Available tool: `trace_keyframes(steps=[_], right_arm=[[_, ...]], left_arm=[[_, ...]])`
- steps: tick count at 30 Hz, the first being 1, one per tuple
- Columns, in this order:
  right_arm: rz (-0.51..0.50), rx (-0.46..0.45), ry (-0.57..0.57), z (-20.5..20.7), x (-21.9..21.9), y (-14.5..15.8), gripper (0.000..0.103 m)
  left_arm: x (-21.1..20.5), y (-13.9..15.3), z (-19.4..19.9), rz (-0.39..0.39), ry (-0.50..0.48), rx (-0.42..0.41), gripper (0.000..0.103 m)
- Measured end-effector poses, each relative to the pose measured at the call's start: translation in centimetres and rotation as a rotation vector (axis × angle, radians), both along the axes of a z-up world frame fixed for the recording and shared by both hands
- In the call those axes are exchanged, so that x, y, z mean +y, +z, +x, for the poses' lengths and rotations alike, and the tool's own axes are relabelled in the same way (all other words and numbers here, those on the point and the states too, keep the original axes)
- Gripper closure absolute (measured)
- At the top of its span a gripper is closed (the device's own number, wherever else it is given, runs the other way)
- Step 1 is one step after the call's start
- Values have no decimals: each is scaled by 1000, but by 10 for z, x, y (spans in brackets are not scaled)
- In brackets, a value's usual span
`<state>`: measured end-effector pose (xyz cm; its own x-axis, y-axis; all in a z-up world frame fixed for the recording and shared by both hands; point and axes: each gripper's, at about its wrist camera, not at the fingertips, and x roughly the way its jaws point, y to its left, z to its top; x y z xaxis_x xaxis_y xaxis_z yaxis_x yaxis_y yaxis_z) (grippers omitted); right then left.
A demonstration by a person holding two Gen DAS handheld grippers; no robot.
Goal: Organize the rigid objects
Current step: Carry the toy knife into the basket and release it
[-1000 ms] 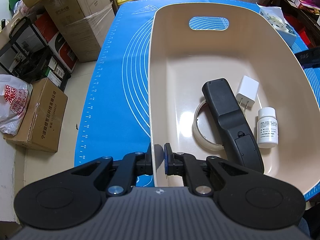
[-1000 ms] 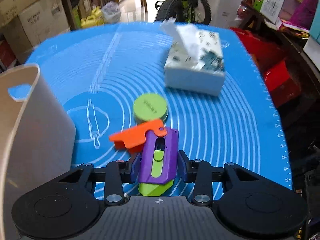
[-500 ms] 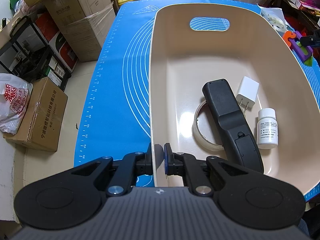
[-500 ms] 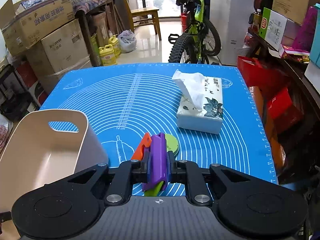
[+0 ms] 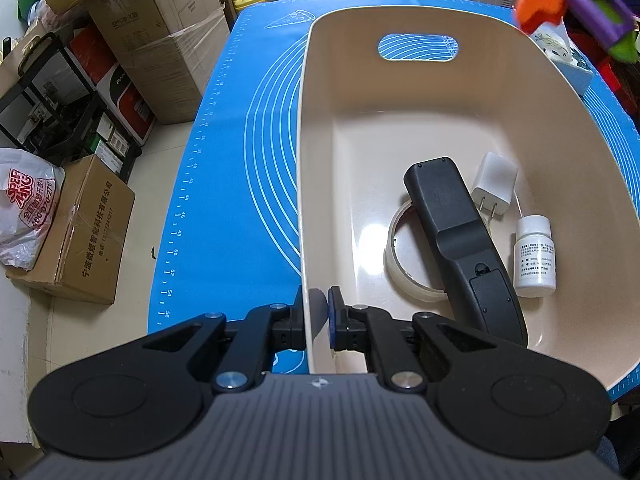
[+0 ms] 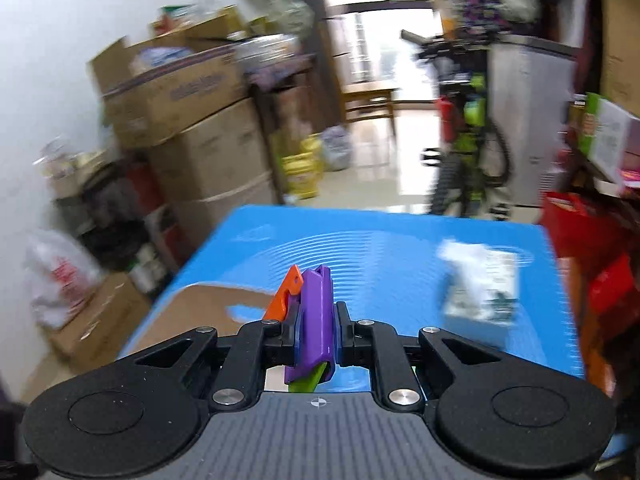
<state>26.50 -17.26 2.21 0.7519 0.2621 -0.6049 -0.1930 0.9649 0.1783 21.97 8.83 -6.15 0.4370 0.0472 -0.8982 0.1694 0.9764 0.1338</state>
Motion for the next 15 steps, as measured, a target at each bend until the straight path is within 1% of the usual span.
trace_keyframes(steps=[2,6,11,15], right_arm=[[2,17,54,0,20,-3,79],[-12,74,131,2,60,-24,79],[-55,162,180,4,90,-58,79],[-103,219,204,1,105,-81,79]], left_arm=[[-1,0,0,1,0,0,93],[-1,0,0,0,-1,0,93],[-1,0,0,0,-1,0,93],[-1,-1,0,-1,-1,0,93]])
